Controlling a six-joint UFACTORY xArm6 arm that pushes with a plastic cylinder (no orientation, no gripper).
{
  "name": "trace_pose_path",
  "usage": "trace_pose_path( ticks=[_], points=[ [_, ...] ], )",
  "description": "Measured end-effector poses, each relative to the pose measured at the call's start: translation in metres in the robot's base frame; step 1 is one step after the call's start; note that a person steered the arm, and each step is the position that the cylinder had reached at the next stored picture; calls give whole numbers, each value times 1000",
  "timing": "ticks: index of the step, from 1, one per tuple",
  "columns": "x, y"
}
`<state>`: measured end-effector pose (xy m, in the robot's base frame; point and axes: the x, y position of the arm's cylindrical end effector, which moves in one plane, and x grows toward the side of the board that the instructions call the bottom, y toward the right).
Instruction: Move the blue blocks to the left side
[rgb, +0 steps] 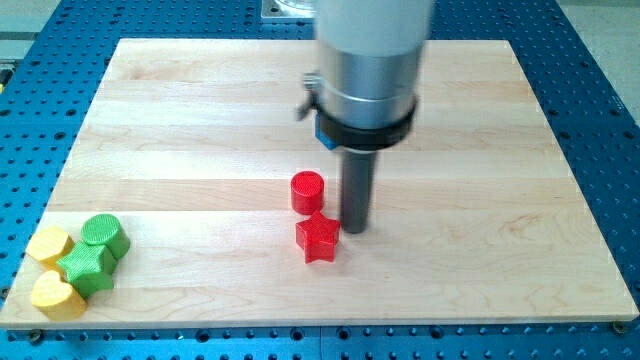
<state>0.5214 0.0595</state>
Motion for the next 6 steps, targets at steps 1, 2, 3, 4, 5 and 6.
trace_pose_path(
  ticks=[1,2,3,4,5,6],
  points=[
    [7,61],
    [23,81],
    [-48,107],
    [-126,93],
    [-150,56],
    [-148,15]
  ],
)
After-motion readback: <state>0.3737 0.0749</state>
